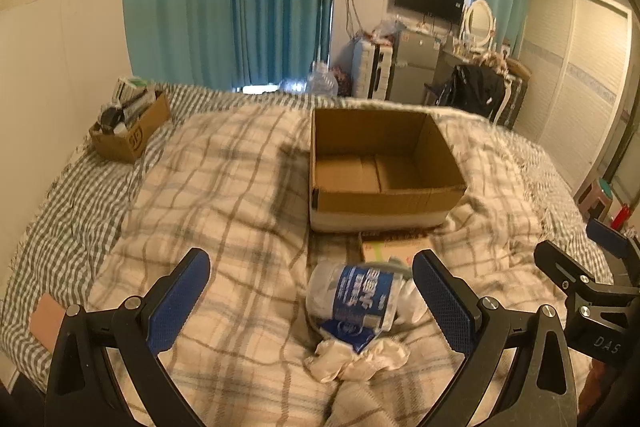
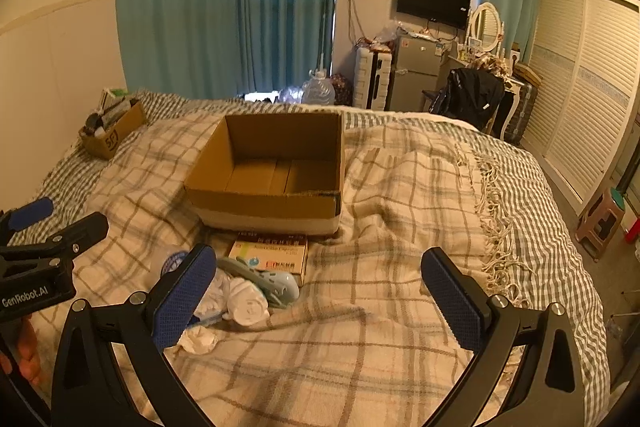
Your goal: Organize objects
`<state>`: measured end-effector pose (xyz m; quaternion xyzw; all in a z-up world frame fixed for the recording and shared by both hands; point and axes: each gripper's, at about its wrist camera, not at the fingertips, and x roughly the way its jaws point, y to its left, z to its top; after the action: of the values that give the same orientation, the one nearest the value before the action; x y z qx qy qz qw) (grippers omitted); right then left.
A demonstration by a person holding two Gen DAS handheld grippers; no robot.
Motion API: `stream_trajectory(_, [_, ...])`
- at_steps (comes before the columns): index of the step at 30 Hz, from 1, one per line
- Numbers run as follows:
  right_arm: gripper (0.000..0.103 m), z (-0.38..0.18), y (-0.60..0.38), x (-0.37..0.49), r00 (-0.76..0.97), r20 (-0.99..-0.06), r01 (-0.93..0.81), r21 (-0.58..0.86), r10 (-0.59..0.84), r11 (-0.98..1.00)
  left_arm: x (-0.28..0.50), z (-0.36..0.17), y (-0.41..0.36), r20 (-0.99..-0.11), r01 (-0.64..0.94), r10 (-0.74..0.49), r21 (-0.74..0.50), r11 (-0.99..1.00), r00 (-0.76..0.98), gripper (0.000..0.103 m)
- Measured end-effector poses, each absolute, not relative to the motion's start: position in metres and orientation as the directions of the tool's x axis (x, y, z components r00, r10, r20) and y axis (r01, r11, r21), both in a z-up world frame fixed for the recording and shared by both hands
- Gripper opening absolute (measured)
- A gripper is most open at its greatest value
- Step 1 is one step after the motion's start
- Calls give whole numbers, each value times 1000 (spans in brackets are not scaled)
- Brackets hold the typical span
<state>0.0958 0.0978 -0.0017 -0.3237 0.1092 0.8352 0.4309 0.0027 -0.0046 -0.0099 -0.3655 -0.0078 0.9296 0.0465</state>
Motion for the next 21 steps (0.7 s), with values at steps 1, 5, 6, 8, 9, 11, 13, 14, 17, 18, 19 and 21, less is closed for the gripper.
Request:
stream_trajectory(1, [103, -5, 99, 95, -409, -646, -790, -102, 645, -604, 1, -17, -6, -700, -76, 88, -48, -996, -709, 103])
stream_trajectory(5, [103, -22, 102, 93, -391, -679, -788, -102, 622, -607, -6, -47, -7, -769, -71, 76, -39, -997, -635, 103])
stream_trajectory(6, [103, -25, 103, 93, -389, -685, -788, -99, 616, -608, -8, -56, -8, -787, -71, 72, -36, -997, -613, 101])
stream_trajectory(8, [103, -33, 107, 92, -381, -700, -788, -96, 604, -608, -12, -76, -7, -824, -76, 79, -44, -996, -561, 99])
stream_trajectory(9, [103, -37, 108, 92, -377, -707, -789, -93, 598, -608, -14, -86, -6, -841, -81, 85, -49, -996, -534, 97])
stream_trajectory(11, [103, -44, 113, 92, -373, -724, -791, -79, 580, -607, -17, -103, 0, -873, -97, 98, -59, -994, -477, 91])
stream_trajectory(13, [102, -50, 116, 90, -371, -740, -791, -66, 562, -609, -17, -115, 7, -894, -132, 131, -81, -988, -429, 89])
stream_trajectory(14, [103, -53, 118, 90, -369, -747, -790, -61, 553, -610, -18, -120, 11, -901, -149, 145, -91, -985, -409, 89])
stream_trajectory(17, [102, -59, 121, 86, -358, -764, -791, -57, 537, -609, -19, -138, 23, -922, -206, 180, -114, -972, -342, 79])
stream_trajectory(18, [102, -61, 121, 85, -354, -769, -790, -58, 532, -610, -20, -144, 26, -927, -220, 192, -123, -968, -323, 69])
stream_trajectory(19, [102, -62, 121, 84, -349, -773, -790, -61, 530, -610, -20, -148, 29, -929, -235, 210, -141, -962, -303, 56])
stream_trajectory(21, [102, -64, 119, 81, -344, -776, -786, -69, 528, -614, -20, -150, 30, -925, -253, 254, -183, -950, -281, 29])
